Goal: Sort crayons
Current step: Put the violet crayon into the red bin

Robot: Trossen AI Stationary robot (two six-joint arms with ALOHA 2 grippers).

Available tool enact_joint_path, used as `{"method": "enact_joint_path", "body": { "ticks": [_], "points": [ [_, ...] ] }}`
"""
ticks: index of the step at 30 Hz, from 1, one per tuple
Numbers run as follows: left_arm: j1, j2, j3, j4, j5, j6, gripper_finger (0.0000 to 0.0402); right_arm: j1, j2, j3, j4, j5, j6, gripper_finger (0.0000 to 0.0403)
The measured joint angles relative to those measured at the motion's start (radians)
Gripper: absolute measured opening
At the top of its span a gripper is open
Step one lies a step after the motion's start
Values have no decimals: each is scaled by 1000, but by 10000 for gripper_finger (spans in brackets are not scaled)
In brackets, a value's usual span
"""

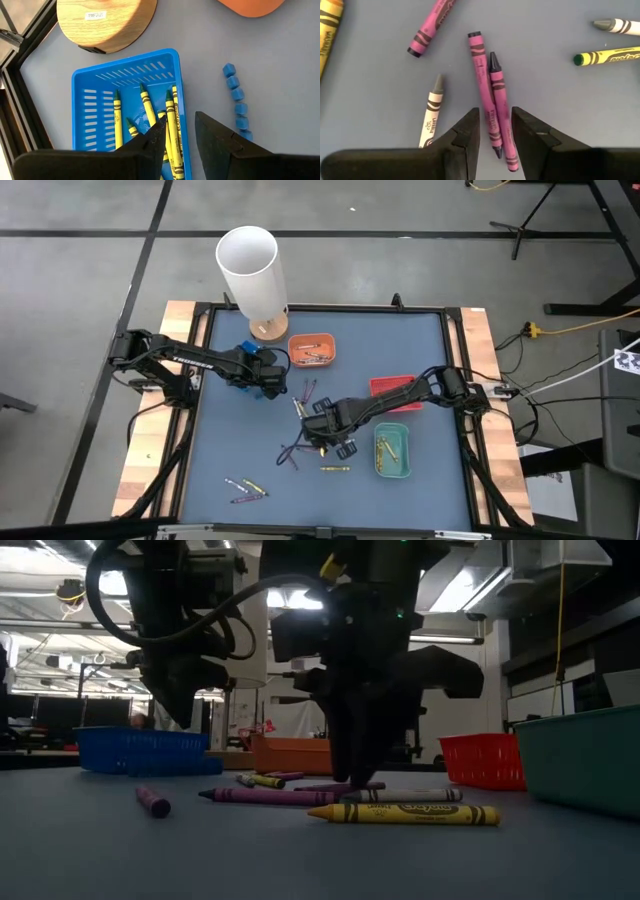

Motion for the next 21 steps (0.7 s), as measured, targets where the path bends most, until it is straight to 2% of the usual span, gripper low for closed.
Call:
{"method": "enact_joint_path", "body": {
  "ticks": [21],
  "points": [
    [0, 0, 0, 0, 0, 0, 88, 8, 0, 0, -32, -28, 1, 113]
  ]
}}
